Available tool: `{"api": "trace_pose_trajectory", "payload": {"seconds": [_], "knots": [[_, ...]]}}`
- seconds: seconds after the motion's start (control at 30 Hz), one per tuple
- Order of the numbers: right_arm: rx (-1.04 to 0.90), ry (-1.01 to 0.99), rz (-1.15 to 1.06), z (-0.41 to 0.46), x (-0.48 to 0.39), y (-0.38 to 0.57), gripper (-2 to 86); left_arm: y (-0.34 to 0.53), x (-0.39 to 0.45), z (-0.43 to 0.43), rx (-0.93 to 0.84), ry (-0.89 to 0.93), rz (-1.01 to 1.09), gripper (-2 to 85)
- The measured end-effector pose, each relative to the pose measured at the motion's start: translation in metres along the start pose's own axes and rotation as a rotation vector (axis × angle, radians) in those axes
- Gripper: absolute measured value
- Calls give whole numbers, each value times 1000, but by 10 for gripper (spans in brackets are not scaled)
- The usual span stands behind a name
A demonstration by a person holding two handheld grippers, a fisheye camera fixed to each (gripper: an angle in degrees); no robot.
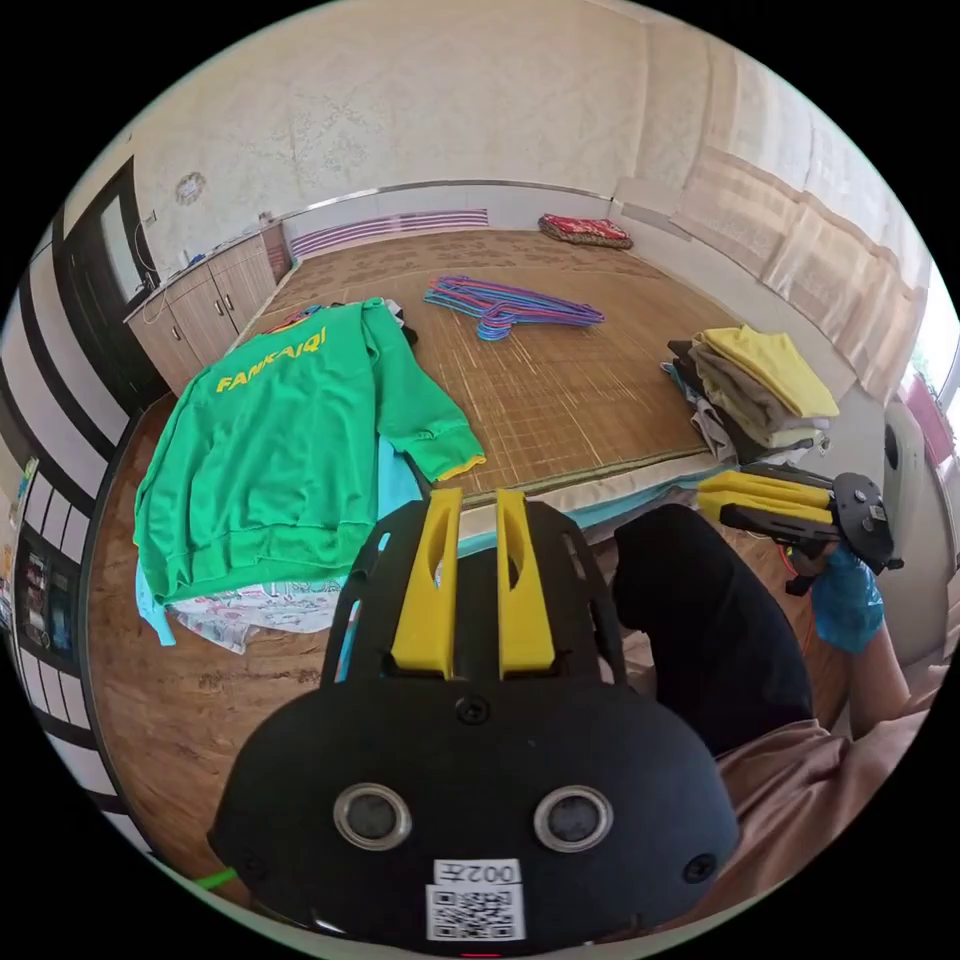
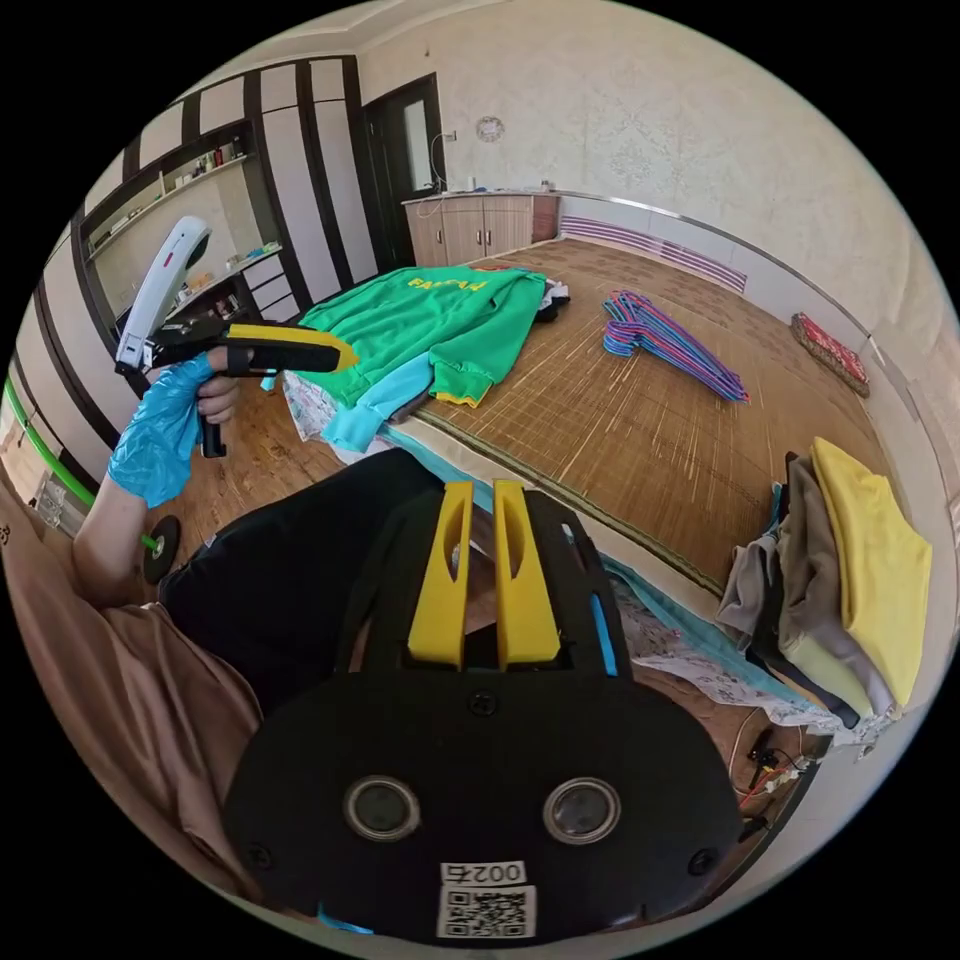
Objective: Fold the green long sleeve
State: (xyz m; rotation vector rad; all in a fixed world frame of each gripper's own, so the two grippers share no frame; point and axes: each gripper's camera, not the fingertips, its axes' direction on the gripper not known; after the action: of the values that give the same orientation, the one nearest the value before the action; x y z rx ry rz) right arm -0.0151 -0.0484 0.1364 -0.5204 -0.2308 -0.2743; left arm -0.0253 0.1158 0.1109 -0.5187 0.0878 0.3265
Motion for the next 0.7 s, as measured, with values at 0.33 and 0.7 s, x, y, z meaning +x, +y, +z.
{"api": "trace_pose_trajectory", "payload": {"seconds": [0.33, 0.7], "knots": [[148, 99, 235, 43, -42, -102, 57, -5, -20, 21, 119, -187, -375, 2], [152, -31, 227, 55, -101, -205, 55, -6, 11, 23, 66, -284, -417, -10]]}}
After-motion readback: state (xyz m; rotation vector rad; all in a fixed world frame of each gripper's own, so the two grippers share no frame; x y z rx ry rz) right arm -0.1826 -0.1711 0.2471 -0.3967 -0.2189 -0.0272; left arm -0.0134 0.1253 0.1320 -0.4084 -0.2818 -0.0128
